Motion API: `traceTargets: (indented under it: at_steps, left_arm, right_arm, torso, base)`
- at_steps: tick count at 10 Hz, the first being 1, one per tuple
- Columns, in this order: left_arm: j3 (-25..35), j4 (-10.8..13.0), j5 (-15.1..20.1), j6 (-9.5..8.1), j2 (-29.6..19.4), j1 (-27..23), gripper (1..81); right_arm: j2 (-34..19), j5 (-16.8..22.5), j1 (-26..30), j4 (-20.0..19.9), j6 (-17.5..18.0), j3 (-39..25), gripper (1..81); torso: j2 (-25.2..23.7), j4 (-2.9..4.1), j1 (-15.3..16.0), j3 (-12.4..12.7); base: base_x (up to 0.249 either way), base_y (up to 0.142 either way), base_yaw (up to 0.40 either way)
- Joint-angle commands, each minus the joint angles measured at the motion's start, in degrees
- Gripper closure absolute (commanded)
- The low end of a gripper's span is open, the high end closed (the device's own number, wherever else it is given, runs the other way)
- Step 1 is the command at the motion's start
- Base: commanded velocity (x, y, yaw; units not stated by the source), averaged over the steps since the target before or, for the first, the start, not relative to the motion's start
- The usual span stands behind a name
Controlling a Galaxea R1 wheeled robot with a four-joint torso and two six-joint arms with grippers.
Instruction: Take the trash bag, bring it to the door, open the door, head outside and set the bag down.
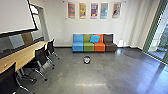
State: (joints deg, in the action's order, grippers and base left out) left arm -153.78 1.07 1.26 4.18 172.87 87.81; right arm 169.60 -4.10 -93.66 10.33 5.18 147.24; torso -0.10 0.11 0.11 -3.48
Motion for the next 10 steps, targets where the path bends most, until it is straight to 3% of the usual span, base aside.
traceTargets:
  at_steps: [1, 10]
  left_arm:
    - [0.41, 0.42, 3.58, -0.05, 0.02, -1.89, 1.0]
    - [0.50, 0.51, 3.58, 0.04, 0.19, -1.98, 1.0]
  right_arm:
    - [0.24, 3.04, 1.59, 0.92, -0.52, -0.38, 1.0]
    - [0.68, 3.04, 1.50, 1.01, -0.52, -0.38, 1.0]
  torso:
    - [0.00, 0.00, 0.00, 0.00]
    - [0.00, 0.00, 0.00, 0.00]
  base:
    - [0.164, 0.000, 0.000]
    - [0.166, 0.000, 0.000]
